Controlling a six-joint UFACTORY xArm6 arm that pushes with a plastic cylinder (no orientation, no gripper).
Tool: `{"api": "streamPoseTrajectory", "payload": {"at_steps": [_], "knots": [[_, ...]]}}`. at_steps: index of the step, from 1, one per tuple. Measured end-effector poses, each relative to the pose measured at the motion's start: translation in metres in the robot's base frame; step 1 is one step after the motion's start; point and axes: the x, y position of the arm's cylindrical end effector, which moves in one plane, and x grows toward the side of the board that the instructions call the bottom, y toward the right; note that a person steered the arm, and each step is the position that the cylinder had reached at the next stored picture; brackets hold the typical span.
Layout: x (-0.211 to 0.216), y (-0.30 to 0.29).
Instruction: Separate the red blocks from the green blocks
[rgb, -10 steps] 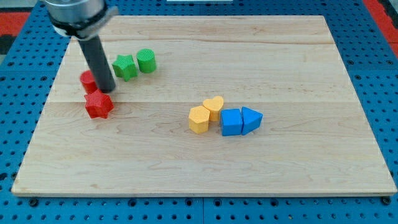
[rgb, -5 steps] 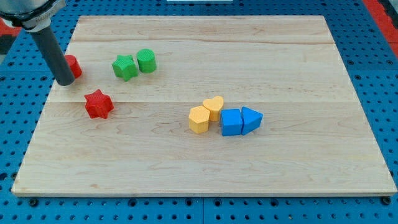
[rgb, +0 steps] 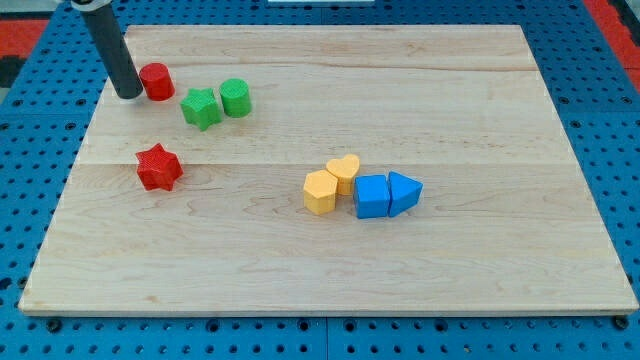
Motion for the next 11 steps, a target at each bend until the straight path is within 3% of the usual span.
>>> {"api": "streamPoseTrajectory", "payload": {"at_steps": [1, 3, 7, 8, 11], "knots": [[0.012, 0.010], [-0.075, 0.040], [-0.047, 0.051], [-0.028, 0.051], [0.145, 0.065]]}}
